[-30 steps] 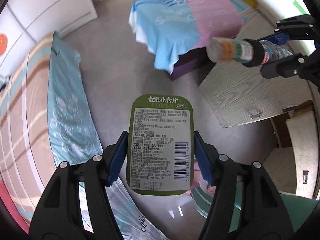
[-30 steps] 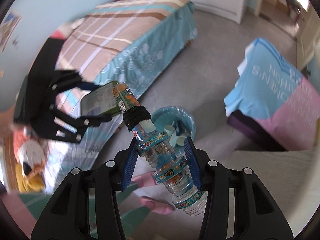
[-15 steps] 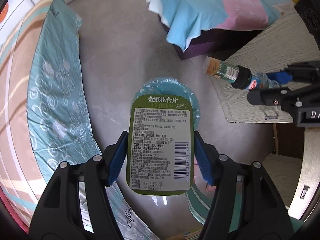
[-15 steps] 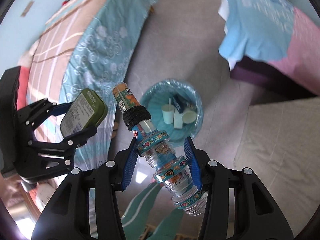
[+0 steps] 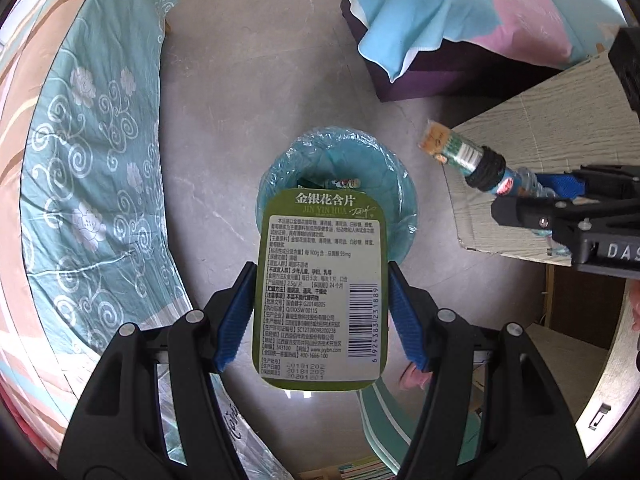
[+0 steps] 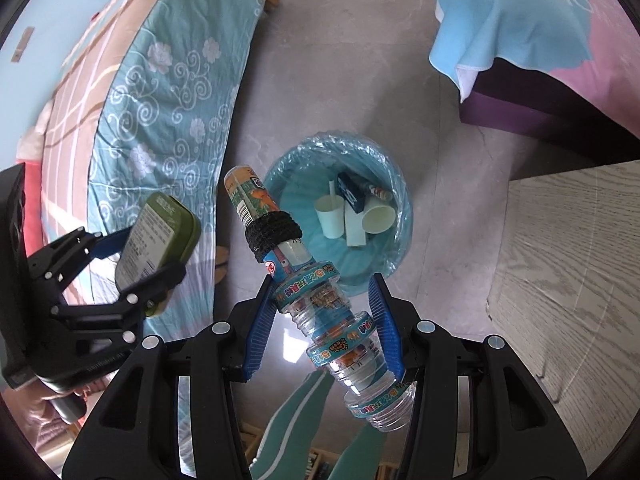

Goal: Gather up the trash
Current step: 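Carry bottle and tin over the wastebasket and open both grippers, then return both grippers to the table toward the remaining bottles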

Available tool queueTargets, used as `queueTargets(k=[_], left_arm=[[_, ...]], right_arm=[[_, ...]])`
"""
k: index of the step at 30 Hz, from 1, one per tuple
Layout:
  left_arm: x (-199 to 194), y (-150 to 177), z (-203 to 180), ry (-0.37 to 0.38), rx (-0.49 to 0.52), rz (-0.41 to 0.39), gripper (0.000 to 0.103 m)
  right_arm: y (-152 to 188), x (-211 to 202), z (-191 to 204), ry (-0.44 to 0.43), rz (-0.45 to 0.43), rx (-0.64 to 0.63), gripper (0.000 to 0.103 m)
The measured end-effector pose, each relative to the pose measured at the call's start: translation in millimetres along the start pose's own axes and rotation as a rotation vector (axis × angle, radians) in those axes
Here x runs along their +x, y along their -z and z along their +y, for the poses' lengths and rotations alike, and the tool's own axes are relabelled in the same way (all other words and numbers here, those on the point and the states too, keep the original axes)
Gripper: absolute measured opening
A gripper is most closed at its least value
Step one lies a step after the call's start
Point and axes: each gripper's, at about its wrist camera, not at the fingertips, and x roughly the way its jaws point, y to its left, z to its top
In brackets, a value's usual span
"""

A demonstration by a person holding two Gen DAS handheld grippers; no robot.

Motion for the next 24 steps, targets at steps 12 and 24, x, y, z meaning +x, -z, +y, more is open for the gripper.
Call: queueTargets(k=[12,24], left_arm=[[-9,-6,-22,-0.056,0.06,-0.044,0.09],[-16,0,-25,-0.087,0.078,-0.063,0.094]], right_arm=[[3,-21,-18,-0.031,-0.1,0.086,0.092],[11,-31,-34,-0.132,-0.121,0.189,0.093]])
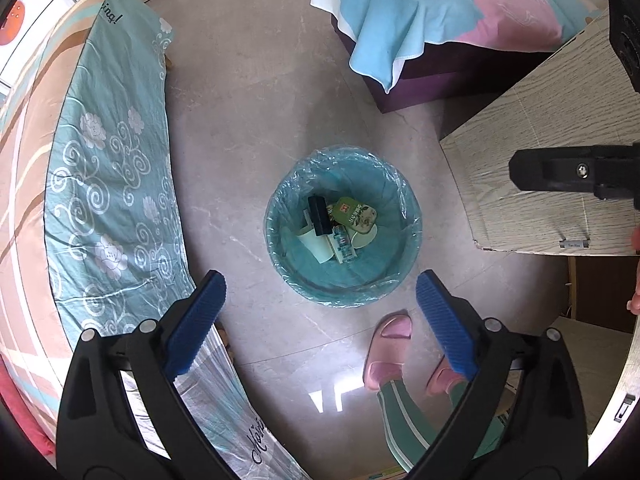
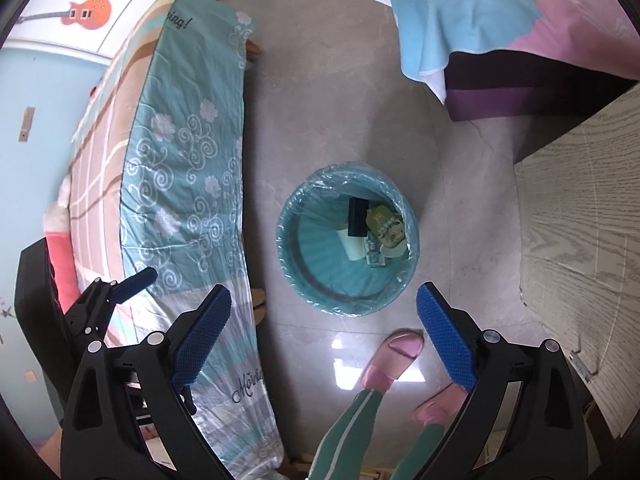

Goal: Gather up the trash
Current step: 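Return both grippers to the table toward the remaining bottles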

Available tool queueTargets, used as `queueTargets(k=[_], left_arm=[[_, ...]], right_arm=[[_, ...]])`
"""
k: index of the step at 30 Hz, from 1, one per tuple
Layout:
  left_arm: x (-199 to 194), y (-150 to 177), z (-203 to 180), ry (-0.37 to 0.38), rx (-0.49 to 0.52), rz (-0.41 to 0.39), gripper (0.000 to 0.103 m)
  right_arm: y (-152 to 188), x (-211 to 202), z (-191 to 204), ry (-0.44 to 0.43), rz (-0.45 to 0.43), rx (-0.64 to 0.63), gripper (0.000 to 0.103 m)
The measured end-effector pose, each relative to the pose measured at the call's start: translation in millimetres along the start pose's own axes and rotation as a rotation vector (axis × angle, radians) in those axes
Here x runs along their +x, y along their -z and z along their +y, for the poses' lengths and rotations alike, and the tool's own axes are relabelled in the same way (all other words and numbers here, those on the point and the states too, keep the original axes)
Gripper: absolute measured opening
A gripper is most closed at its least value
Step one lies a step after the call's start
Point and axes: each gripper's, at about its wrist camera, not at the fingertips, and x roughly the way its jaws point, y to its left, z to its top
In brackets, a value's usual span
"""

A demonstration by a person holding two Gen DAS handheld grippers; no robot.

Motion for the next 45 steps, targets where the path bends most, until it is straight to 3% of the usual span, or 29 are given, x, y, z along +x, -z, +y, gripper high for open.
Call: queueTargets(k=[9,15,18,21,23,32,35,39,45], left_arm=[[-13,3,7,0.044,-0.067,-0.025,0.094],[-23,7,9,0.089,-0.11,-0.041,0.096],[-32,10,7,0.097,-0.12,-0.059,0.096],[-43,13,6,0.103,-0.113,-0.06,0.096],[-52,15,4,0.087,-0.106,-0.065,0.096],[-112,10,-13,0.097,-0.025,-0.117,0.096],[-139,4,-26,0.11,0.014,-0.144,0.096],[-188,-6,-47,0.203,0.033,-0.218,0.096],[-243,-15,-109,0.274,0.15,-0.328,0.096]], right_arm=[[6,-15,6,0.004,-0.008,-0.025,0.093],[10,-17,4,0.029,0.077,0.023,0.093],[15,-28,8,0.031,0.051,0.003,0.093],[18,-45,17,0.118,0.028,-0.039,0.093],[20,-60,22,0.084,0.018,-0.054,0.093],[38,-173,42,0.006,-0.197,-0.149,0.093],[48,-215,48,0.022,-0.259,-0.186,0.093],[72,-272,47,0.055,-0.365,-0.224,0.093],[127,-346,21,0.175,-0.548,-0.236,0.093]])
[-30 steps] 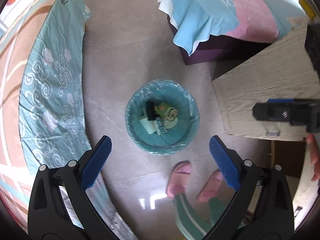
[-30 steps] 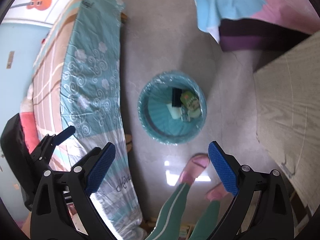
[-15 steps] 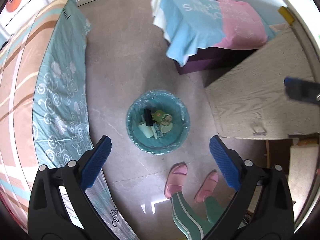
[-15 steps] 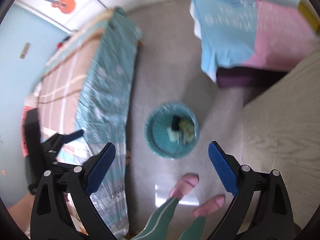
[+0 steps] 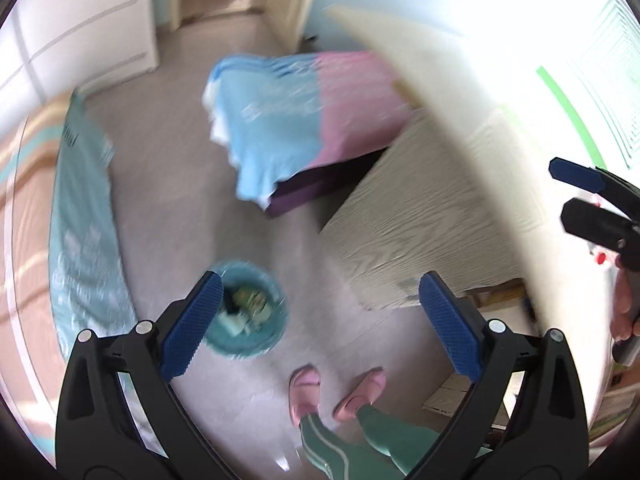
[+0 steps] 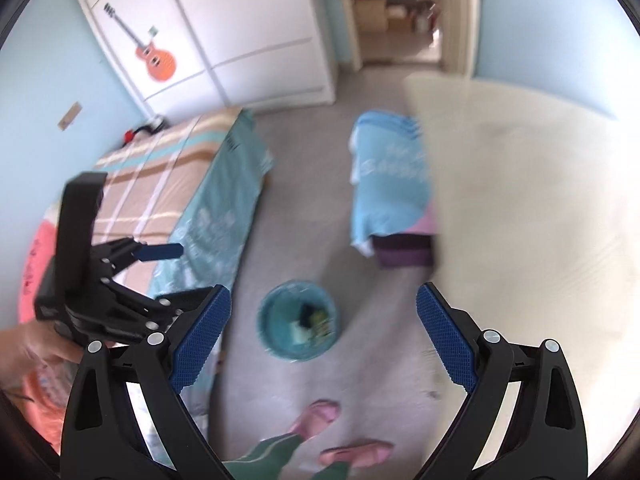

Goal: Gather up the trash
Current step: 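Return both grippers to the table toward the remaining bottles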

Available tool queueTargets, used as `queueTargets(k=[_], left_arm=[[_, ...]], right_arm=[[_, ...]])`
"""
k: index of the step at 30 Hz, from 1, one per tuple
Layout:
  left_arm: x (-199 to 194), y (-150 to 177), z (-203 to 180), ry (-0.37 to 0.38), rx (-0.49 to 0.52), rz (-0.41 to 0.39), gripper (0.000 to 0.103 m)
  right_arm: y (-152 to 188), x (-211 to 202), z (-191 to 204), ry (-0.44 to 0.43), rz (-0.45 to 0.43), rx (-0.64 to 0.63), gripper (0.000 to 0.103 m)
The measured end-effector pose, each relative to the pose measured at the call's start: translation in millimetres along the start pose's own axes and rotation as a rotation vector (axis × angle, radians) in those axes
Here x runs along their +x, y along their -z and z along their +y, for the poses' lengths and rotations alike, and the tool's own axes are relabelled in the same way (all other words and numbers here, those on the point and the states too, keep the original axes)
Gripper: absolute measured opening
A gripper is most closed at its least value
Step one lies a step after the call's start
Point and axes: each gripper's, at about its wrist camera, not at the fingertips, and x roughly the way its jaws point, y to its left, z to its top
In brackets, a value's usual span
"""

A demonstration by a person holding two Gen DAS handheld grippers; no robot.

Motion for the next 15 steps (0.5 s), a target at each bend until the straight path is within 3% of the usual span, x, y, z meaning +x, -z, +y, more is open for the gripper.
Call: queueTargets(k=[5,15], left_arm=[[-8,-14,-79,0.031,0.19,-0.084,0.096],[15,-22,-243,0.153,0.556,-0.073,0.096]], right_arm=[[30,-45,-45,0.062,-0.01,0.065,0.093],[118,-143,-142,0.258,-0.061,0.298,0.093]])
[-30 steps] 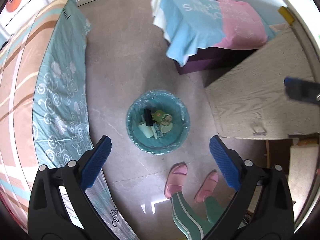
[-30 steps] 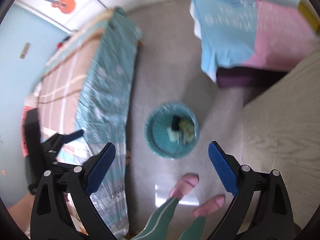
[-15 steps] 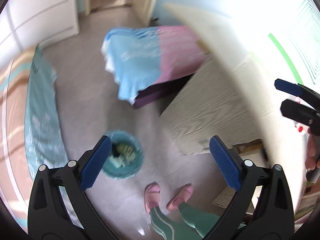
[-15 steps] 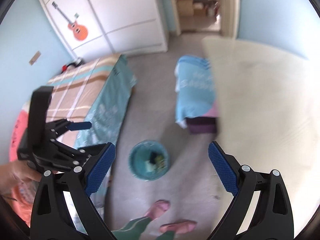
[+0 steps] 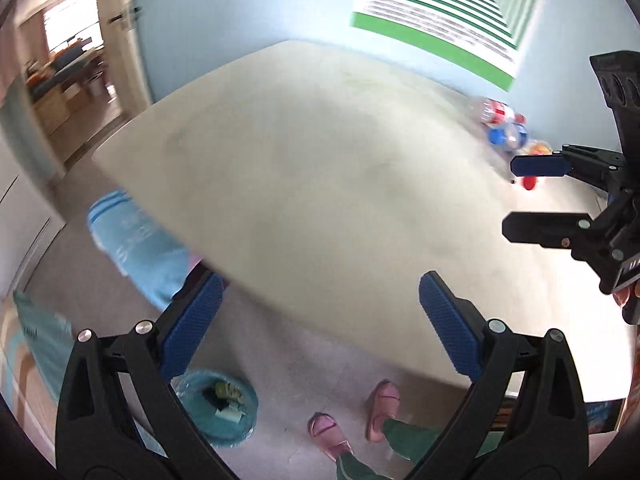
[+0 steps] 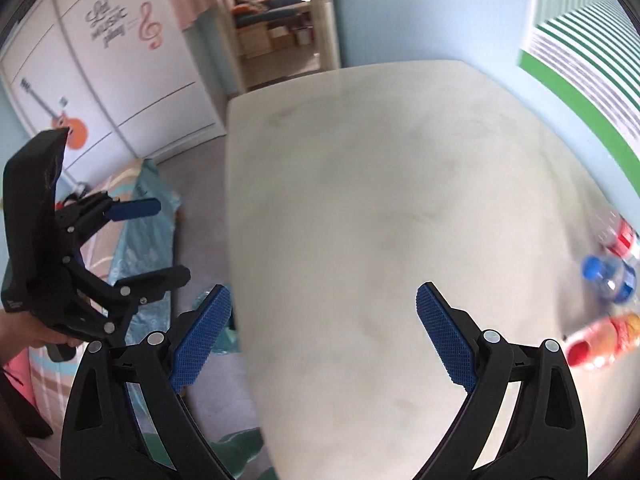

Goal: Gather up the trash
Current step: 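Return both grippers to the table toward the remaining bottles, then grasp the orange soda bottle with the right gripper while the left gripper grasps the blue water bottle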

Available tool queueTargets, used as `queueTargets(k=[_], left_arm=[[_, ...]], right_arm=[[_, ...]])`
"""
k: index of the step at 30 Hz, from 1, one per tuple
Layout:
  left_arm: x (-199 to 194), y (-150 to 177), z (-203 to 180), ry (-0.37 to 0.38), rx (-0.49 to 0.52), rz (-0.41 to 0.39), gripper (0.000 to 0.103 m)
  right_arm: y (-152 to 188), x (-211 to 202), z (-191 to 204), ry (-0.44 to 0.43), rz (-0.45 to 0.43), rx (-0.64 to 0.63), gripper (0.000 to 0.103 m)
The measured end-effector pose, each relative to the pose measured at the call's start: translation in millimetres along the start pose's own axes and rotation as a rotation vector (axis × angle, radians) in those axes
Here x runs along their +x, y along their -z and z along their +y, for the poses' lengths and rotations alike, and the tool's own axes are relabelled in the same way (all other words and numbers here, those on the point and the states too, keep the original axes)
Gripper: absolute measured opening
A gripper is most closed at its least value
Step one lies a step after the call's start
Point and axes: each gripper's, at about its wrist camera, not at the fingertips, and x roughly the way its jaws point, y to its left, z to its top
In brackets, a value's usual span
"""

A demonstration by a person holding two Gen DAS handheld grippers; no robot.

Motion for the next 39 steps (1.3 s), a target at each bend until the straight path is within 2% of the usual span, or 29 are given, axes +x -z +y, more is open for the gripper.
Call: queueTargets(k=[7,11,19,30,33,39], left_arm=[[38,-46,-75,0.122,0.167,0.011,0.096],[58,-70,-124,0.142,0.285,0.01,0.096],[88,-105,-208,0.182,0.407,0.019,0.096],[129,-149,-258,0.222,0.486,0.031,0.096],[147,-163,-270,0.25,0.533,0.042,0.096],[188,-189,-300,0.312,0.675,0.065,0.096]], right_arm=[[46,-36,-87,0.123,0.003,0.125,0.093],[73,-53,-133,0.166,0.011,0.201,0.093],[106,-74,-200,0.248,0.022,0.304,0.093],[119,-76,-264,0.251,0.041,0.465,0.093],[120,-71,-284,0.231,0.041,0.57,0.093],[120,-63,-313,0.255,0.017,0.794,0.093]])
